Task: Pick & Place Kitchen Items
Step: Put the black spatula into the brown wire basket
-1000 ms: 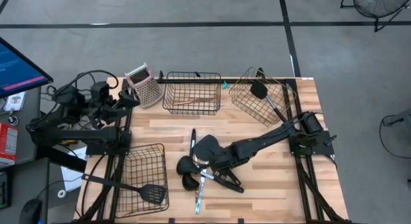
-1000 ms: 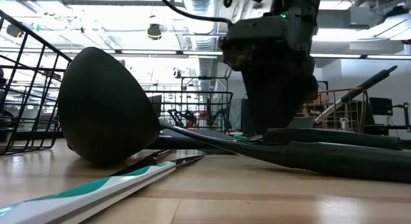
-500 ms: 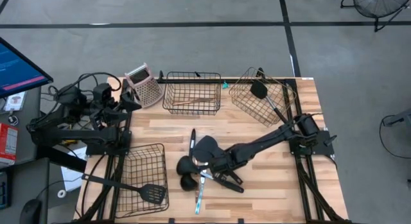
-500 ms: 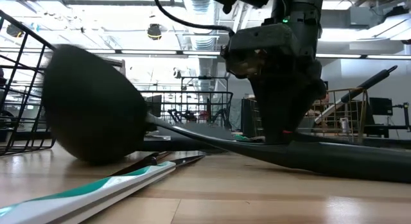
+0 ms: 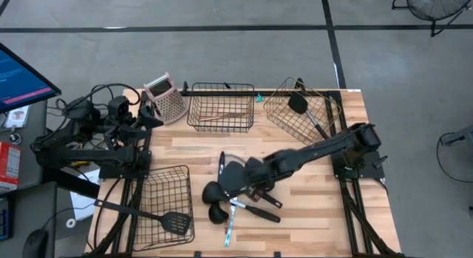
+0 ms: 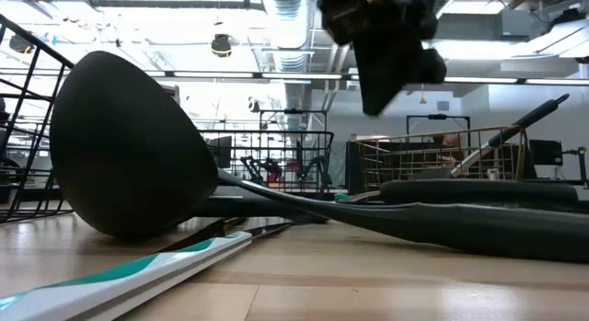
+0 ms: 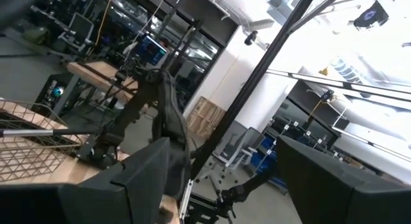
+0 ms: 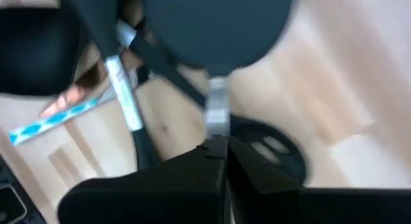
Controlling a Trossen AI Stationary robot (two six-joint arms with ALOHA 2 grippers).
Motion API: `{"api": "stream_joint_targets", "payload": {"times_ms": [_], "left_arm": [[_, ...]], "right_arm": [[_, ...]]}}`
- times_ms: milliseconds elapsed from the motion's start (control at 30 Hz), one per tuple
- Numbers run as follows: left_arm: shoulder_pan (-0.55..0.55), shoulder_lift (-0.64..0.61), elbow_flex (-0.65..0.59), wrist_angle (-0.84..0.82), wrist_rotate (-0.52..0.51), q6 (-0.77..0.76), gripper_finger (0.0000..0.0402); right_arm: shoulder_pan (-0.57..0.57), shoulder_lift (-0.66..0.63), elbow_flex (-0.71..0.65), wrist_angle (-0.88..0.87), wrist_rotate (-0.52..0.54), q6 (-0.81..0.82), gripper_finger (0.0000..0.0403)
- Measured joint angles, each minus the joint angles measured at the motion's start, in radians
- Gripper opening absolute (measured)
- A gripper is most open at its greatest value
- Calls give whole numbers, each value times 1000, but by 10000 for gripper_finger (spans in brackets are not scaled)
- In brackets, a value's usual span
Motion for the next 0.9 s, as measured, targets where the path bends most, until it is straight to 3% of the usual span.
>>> {"api": "stream_joint_targets", "payload": {"times_ms": [167, 367, 567, 733, 900], "left_arm": [[0, 0, 0, -12, 0, -3, 269], [0, 4, 0, -137, 0, -2, 269], [0, 16, 0, -164, 0, 10, 269], [0, 34, 0, -167, -1, 28, 269], [0, 48, 0, -166, 9, 27, 269]], "right_arm": [[-25, -114, -1, 12, 53, -11, 2], [-27, -219, 0, 70, 77, -42, 1], [-25, -210, 0, -17, 53, -49, 9], [-27, -132, -1, -62, -16, -52, 66], [-28, -23, -1, -25, -33, -67, 163]]}}
